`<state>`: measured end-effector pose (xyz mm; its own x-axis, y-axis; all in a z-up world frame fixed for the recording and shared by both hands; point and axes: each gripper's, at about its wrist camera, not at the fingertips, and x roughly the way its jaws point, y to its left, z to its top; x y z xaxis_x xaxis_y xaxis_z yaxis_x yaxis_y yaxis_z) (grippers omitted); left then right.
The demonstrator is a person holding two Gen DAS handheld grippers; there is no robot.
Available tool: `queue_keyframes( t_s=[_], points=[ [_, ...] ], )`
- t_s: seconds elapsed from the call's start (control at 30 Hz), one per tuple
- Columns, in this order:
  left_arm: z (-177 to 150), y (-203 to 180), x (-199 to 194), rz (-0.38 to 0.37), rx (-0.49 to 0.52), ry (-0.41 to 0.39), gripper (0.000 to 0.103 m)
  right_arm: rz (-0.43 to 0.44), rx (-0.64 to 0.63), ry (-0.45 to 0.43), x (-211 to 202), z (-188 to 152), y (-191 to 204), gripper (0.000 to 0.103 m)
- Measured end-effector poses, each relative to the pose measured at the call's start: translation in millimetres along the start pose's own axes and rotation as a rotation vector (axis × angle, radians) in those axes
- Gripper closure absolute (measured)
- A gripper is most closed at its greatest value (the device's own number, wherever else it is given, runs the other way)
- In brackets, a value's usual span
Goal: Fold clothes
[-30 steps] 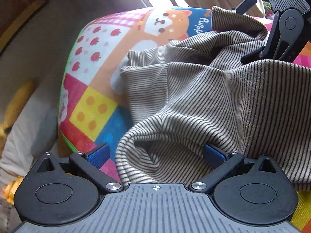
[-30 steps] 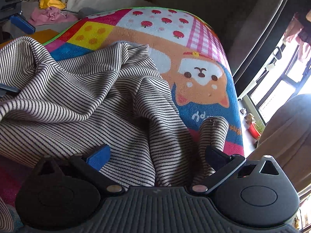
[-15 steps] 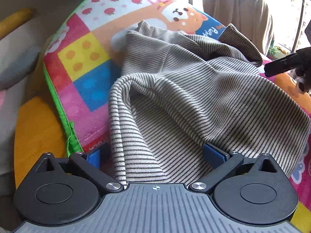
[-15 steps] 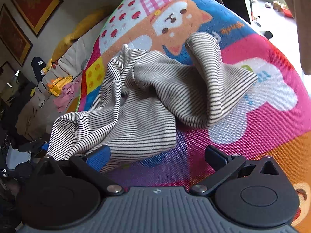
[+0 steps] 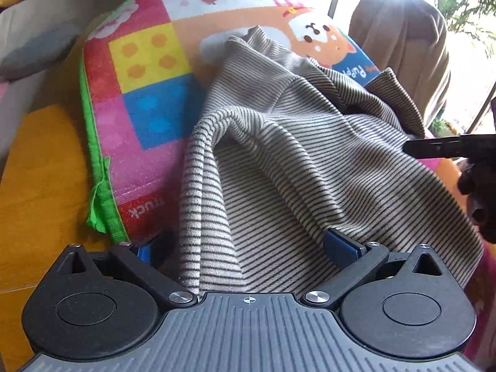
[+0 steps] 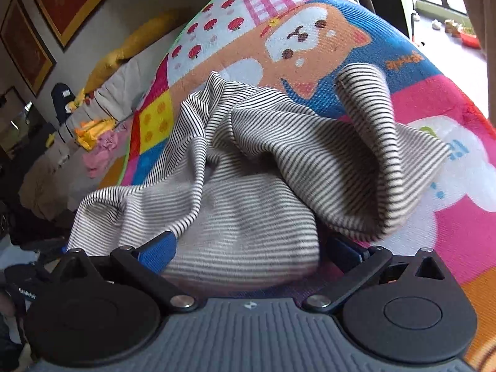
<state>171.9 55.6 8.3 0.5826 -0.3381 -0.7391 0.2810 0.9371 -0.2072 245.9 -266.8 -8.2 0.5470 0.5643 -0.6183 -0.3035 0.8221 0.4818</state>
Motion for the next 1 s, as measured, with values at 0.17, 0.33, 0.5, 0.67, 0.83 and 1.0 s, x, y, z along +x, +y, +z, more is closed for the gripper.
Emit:
queue_keyframes(
  t_s=[0.17, 0.33, 0.5, 0.67, 0.83, 1.0],
  points=[
    [12, -3, 12, -0.065, -0.063, 0.004, 0.000, 0.153, 0.073, 0.032, 34, 28, -8, 0.000],
    [14, -37, 15, -0.056, 0.015, 0.004, 0.000, 0.286, 0.097, 0.107, 34, 23, -9, 0.000],
    [-4, -72, 3, -0.132, 0.070, 0.027, 0.000, 0.343, 0.144, 0.122, -10, -16, -19, 0.000],
    [-38, -97, -19, -0.187, 0.160, 0.067, 0.000, 0.256, 0.113, 0.090, -68, -55, -21, 0.000],
    [-57, -106, -64, 0.004, 0.334, -0.045, 0.000, -0.152, -0.182, -0.070, -129, -83, 3, 0.000],
    [-70, -127, -73, 0.372, 0.716, -0.183, 0.000, -0.182, -0.262, -0.117, -149, -96, 19, 0.000]
  ],
)
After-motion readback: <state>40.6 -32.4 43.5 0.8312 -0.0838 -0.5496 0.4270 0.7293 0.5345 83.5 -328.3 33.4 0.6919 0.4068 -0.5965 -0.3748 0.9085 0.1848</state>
